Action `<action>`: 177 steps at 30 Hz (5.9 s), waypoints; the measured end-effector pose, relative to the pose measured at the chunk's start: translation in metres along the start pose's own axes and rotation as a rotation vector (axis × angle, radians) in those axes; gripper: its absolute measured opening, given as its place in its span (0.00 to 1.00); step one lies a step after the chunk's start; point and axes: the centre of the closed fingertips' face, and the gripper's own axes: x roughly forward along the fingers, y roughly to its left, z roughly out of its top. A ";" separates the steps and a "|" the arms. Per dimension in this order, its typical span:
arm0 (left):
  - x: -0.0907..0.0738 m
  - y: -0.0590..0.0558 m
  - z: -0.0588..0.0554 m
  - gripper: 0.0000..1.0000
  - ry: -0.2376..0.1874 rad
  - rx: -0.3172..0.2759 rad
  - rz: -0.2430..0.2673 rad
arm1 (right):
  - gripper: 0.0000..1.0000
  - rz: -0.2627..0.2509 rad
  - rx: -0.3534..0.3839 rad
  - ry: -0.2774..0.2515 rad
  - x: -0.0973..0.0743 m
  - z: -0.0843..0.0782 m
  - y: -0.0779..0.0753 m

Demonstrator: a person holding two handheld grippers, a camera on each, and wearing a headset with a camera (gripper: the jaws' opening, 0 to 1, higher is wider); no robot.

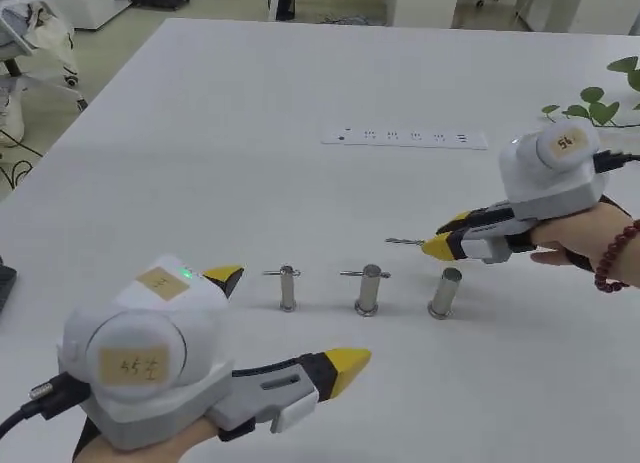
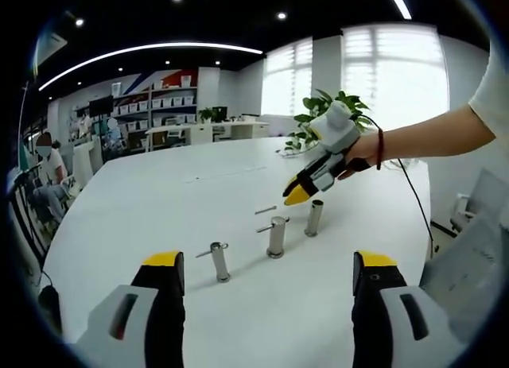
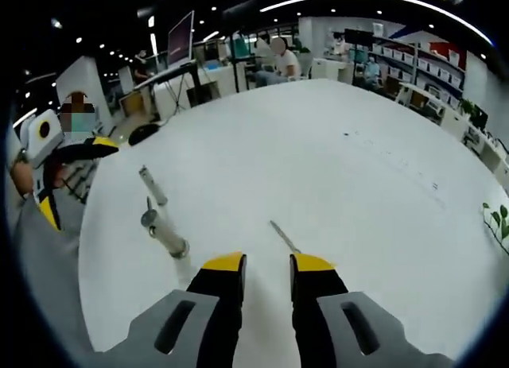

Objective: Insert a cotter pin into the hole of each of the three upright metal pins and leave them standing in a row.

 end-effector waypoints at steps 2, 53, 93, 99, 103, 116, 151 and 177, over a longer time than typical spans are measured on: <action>0.000 0.001 0.000 0.86 -0.001 -0.004 -0.003 | 0.23 -0.002 -0.010 0.015 0.006 -0.001 -0.003; -0.011 0.017 -0.003 0.75 0.017 -0.001 0.027 | 0.02 0.009 -0.394 0.276 0.031 -0.003 -0.016; -0.005 -0.010 0.034 0.32 -0.024 -0.158 -0.134 | 0.02 0.052 -0.695 -0.012 -0.040 0.057 0.112; -0.004 -0.018 0.031 0.25 -0.002 -0.182 -0.163 | 0.02 0.095 -0.739 -0.017 -0.040 0.053 0.134; -0.004 -0.021 0.029 0.21 0.009 -0.202 -0.175 | 0.02 0.118 -0.770 -0.018 -0.040 0.050 0.146; -0.002 -0.031 0.023 0.12 0.035 -0.288 -0.216 | 0.02 0.167 -0.863 -0.017 -0.040 0.044 0.176; 0.000 -0.031 0.015 0.02 0.045 -0.411 -0.218 | 0.02 0.174 -0.868 -0.058 -0.040 0.048 0.193; 0.000 -0.033 0.018 0.00 0.026 -0.228 -0.244 | 0.09 0.191 -0.674 -0.085 -0.040 0.043 0.186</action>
